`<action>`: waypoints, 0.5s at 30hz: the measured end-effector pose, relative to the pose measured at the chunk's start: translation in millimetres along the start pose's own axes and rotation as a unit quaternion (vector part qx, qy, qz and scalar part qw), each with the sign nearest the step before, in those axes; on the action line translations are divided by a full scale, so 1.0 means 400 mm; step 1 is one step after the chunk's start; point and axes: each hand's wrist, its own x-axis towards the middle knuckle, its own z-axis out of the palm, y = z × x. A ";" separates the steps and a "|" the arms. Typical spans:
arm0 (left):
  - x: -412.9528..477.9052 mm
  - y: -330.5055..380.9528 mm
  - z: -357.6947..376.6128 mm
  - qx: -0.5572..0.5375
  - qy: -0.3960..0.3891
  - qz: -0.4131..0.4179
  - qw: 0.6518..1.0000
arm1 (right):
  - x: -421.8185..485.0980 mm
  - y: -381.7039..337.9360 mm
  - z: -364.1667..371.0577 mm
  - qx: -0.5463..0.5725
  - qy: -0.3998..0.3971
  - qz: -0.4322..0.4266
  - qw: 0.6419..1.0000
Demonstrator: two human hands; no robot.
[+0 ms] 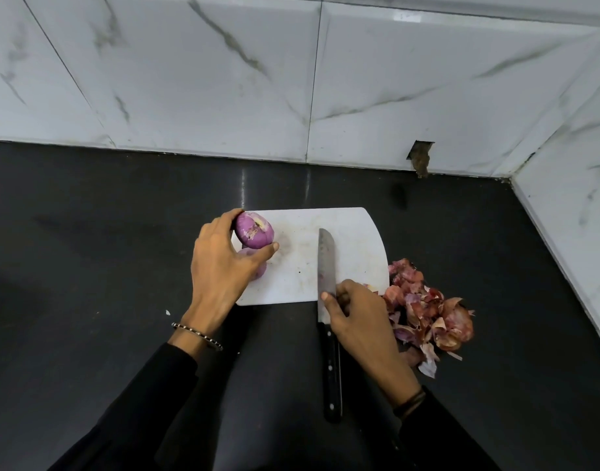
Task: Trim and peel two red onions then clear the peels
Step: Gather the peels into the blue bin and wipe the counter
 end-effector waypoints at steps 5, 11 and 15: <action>0.000 0.005 0.000 -0.002 0.006 0.002 1.000 | 0.038 -0.083 0.047 -0.017 -0.046 -0.041 0.998; 0.004 0.005 0.000 0.006 0.015 -0.010 1.000 | 0.065 -0.104 0.073 -0.032 -0.084 -0.028 0.996; 0.000 0.007 0.003 0.002 0.001 -0.011 1.000 | 0.055 -0.054 0.037 -0.026 -0.063 0.008 0.998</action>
